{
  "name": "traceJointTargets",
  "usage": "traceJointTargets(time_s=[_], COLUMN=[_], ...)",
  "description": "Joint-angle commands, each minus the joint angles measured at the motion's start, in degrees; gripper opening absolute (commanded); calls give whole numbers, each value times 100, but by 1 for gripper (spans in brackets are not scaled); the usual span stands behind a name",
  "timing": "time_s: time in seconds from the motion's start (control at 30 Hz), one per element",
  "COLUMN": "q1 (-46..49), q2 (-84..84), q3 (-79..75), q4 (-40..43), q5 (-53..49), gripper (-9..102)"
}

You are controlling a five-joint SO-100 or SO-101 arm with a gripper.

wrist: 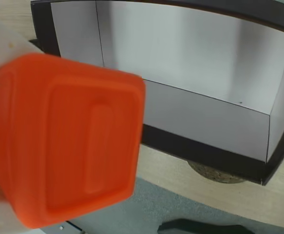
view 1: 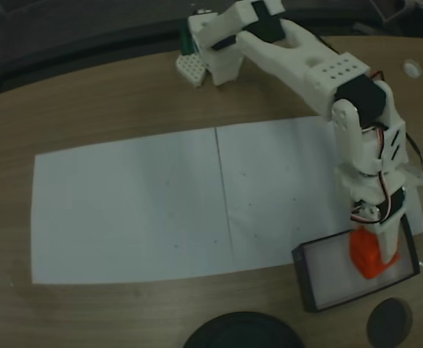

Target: Grab a orange square and put it in the box.

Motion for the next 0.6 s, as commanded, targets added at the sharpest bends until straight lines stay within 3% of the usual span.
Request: traceJointTargets(time_s=[0.0,0.37,0.57], q1=[114,193,158], q2=[-18,-510,-360], q3=[-615,-615,-1107], q4=[-62,360,993], q5=[-18,26,35], gripper=[10,18,32])
